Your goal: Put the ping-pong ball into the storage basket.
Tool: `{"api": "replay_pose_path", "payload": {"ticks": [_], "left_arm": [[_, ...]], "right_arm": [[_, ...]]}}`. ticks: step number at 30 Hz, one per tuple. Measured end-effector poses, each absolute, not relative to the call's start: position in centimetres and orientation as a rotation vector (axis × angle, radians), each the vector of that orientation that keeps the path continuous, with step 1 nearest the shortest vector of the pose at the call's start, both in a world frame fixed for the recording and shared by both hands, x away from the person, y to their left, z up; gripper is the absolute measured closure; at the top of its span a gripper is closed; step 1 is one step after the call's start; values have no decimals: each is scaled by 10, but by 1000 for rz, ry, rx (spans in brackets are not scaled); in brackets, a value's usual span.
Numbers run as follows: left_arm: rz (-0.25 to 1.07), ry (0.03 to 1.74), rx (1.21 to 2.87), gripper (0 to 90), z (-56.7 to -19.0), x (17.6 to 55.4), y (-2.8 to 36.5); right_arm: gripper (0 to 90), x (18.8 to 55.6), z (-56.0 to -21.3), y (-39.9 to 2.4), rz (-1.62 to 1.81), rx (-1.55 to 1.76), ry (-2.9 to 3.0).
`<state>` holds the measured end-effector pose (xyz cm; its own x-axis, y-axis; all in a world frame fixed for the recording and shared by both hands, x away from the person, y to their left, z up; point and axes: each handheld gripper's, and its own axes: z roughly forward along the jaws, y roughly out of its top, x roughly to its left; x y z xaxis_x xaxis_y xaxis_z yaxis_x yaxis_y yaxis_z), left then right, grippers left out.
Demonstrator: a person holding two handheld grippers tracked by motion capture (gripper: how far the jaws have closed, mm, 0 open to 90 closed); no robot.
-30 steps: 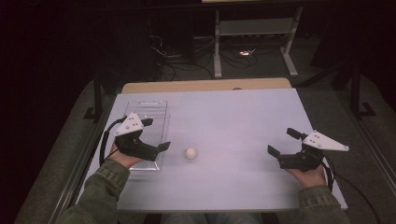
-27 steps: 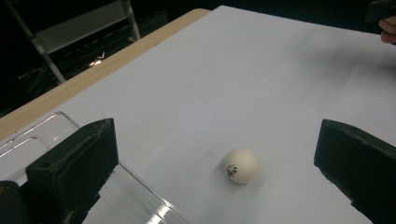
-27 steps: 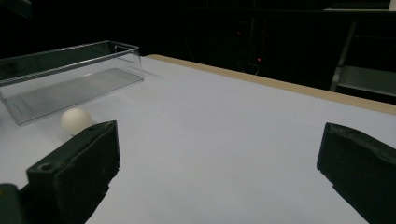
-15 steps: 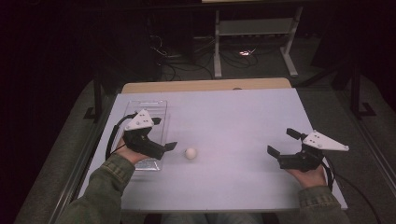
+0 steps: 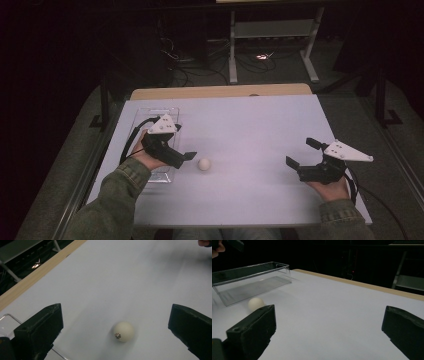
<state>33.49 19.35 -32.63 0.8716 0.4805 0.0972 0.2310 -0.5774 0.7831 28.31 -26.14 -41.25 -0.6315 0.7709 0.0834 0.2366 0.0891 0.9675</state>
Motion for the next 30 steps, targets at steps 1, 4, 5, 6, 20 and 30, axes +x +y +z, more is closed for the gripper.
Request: {"api": "replay_pose_path", "payload": {"ticks": [1, 4, 5, 6, 20, 30], "left_arm": [[376, 511, 2206, 0, -326, 335, 192], [370, 505, 2223, 0, -327, 337, 189], [369, 504, 2227, 0, -327, 338, 188], [365, 506, 2230, 0, -328, 339, 188], [318, 494, 2291, 0, -337, 347, 178], [288, 466, 2354, 0, -344, 350, 169]], "right_arm": [[0, 283, -412, -261, 1567, 987, 1922], [0, 283, -412, -261, 1568, 985, 1922], [0, 283, -412, -261, 1569, 986, 1923], [0, 283, -412, -261, 1570, 986, 1924], [0, 283, -413, -260, 1567, 976, 1931], [0, 282, -413, -260, 1568, 973, 1933]]}}
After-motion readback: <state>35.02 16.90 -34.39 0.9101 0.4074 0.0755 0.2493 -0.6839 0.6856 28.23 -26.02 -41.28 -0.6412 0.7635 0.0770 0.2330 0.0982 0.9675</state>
